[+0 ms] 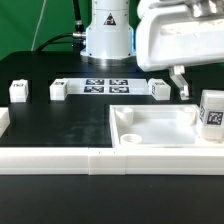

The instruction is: Assemble one leg

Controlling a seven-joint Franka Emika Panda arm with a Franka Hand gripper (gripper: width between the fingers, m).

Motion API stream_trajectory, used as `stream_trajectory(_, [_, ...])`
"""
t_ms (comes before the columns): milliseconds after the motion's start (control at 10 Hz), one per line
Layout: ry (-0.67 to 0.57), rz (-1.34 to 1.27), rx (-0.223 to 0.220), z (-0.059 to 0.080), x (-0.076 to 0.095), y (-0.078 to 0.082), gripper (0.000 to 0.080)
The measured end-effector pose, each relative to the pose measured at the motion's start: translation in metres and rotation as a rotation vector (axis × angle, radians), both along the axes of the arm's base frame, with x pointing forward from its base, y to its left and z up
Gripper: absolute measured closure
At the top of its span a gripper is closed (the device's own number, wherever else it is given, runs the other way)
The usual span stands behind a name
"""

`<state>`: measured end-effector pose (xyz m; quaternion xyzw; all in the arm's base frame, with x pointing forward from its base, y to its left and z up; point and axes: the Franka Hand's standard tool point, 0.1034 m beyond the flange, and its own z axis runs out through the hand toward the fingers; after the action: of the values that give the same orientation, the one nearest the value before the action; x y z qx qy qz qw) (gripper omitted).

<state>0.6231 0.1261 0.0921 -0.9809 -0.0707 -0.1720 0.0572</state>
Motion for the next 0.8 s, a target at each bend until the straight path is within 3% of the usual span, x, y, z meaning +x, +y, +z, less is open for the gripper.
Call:
stream_trajectory(200, [0.135, 0.006, 0.0, 0.0017, 0.0089, -0.003, 0.0151])
stream_trajectory(500, [0.353, 0.02, -0.013, 0.0045, 0.007, -0.0063, 0.0151])
stream_trajectory(800, [0.33, 0.028, -0.015, 0.0002, 0.009, -0.0034, 0.0151])
